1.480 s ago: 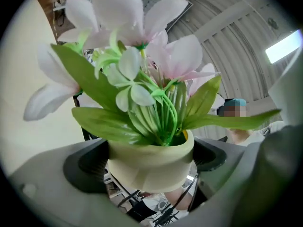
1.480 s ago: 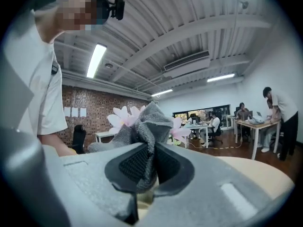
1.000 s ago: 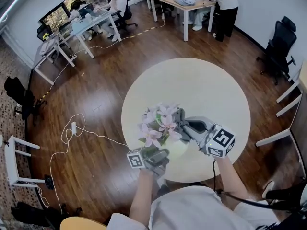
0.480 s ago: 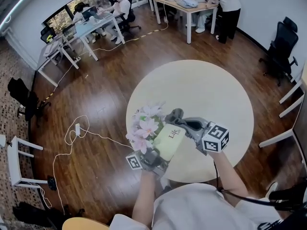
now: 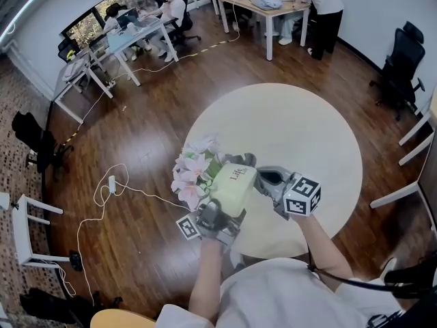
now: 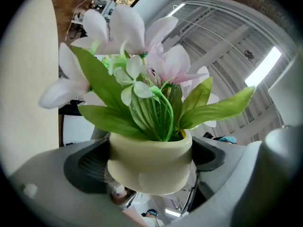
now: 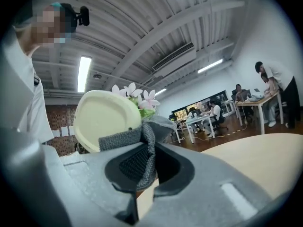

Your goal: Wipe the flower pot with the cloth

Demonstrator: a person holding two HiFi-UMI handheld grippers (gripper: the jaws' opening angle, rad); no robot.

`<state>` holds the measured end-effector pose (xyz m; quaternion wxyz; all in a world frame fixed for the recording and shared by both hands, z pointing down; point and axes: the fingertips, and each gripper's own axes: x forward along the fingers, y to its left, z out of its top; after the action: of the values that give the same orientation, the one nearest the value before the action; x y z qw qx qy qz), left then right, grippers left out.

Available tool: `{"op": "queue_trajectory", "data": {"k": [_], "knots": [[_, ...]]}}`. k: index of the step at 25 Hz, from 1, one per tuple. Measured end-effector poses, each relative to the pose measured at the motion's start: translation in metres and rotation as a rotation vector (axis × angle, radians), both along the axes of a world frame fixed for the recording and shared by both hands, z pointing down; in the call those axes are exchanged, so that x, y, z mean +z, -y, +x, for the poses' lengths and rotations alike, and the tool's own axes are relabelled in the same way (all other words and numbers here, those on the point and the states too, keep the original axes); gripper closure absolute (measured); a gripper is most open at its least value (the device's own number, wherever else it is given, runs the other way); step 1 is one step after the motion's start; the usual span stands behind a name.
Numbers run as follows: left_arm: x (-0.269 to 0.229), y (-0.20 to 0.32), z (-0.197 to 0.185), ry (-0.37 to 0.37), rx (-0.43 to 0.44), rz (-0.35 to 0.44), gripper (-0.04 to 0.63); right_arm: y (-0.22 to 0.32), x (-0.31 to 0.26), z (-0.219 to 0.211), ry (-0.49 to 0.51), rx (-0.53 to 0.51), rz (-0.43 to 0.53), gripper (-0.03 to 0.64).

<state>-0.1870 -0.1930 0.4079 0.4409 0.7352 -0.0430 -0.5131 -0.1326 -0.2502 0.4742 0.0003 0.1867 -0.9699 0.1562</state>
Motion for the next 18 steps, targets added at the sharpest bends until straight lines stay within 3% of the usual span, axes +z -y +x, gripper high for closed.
{"op": "queue_trajectory", "data": {"k": [5, 11, 18], "knots": [[-0.016, 0.016, -0.006, 0.053, -0.071, -0.027, 0.02, 0.001, 0.0, -0.009, -0.061, 0.014, -0.017, 0.609], [-0.023, 0.027, -0.004, 0.13, -0.166, -0.04, 0.021, -0.022, 0.003, -0.027, -0.105, -0.046, 0.013, 0.609], [-0.018, 0.034, -0.001, 0.258, -0.27, -0.043, 0.021, -0.045, -0.001, -0.034, -0.125, -0.079, 0.054, 0.609]]}}
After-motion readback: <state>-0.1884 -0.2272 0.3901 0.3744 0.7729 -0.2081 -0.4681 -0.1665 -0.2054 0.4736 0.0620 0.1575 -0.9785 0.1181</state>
